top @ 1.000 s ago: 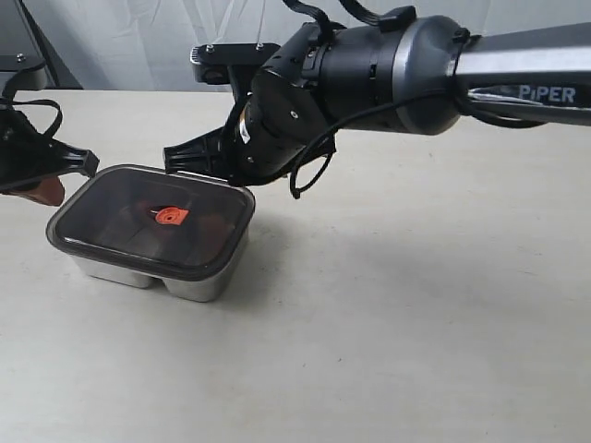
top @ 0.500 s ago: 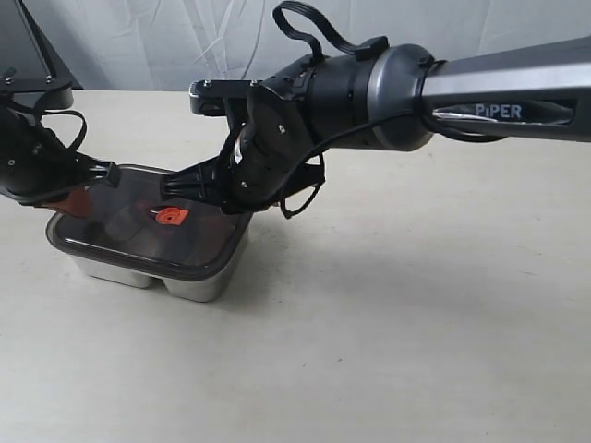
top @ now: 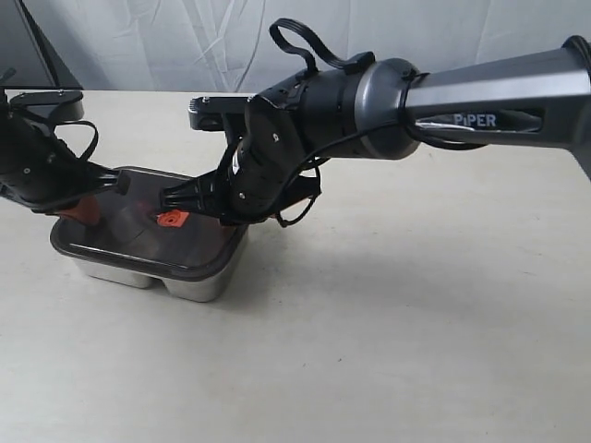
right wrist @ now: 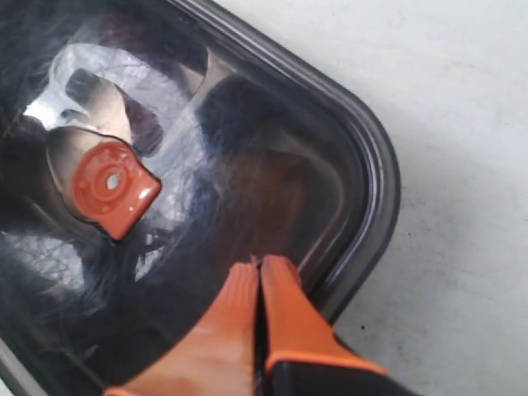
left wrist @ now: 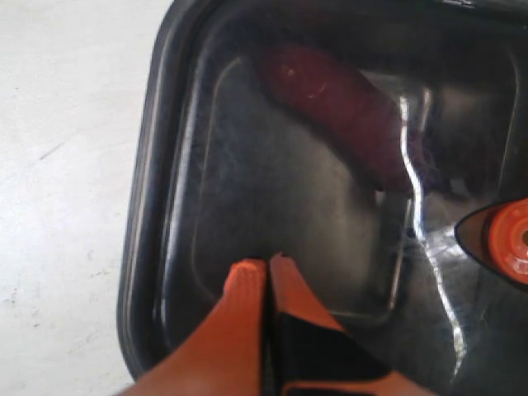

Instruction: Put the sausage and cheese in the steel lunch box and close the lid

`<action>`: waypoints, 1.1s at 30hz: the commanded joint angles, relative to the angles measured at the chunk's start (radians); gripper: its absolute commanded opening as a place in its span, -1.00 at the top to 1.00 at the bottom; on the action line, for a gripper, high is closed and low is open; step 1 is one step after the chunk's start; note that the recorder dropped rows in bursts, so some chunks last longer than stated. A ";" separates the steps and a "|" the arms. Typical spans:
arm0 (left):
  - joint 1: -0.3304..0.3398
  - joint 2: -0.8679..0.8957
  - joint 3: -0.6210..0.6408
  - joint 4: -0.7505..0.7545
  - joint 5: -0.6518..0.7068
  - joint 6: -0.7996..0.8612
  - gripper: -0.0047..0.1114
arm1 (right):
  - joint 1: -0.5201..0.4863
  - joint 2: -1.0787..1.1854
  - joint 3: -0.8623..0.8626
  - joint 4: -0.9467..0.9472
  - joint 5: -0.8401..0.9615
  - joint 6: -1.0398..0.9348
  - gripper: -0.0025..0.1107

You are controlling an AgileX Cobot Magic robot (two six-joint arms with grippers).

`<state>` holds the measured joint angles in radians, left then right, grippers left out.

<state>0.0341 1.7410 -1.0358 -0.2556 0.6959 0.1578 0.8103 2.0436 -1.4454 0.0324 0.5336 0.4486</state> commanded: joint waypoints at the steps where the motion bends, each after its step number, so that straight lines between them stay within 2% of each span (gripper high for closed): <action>1: 0.003 0.022 0.002 -0.002 0.002 0.004 0.91 | -0.006 0.044 0.002 0.003 0.036 -0.011 0.97; 11: 0.003 0.024 0.002 0.003 0.010 0.004 0.91 | -0.006 0.061 0.002 0.027 0.094 -0.012 0.97; 23: 0.003 0.105 0.002 0.001 0.049 0.004 0.91 | -0.006 0.124 0.002 0.195 0.168 -0.143 0.97; 30: 0.003 0.120 0.002 0.000 0.043 0.002 0.91 | -0.006 0.124 0.002 0.204 0.171 -0.145 0.97; 33: 0.003 0.073 0.002 -0.005 0.008 0.002 0.91 | -0.008 0.079 0.000 0.165 0.151 -0.143 0.97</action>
<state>0.0368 1.7984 -1.0623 -0.2819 0.7101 0.1618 0.7898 2.0992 -1.4745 0.1928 0.5984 0.3087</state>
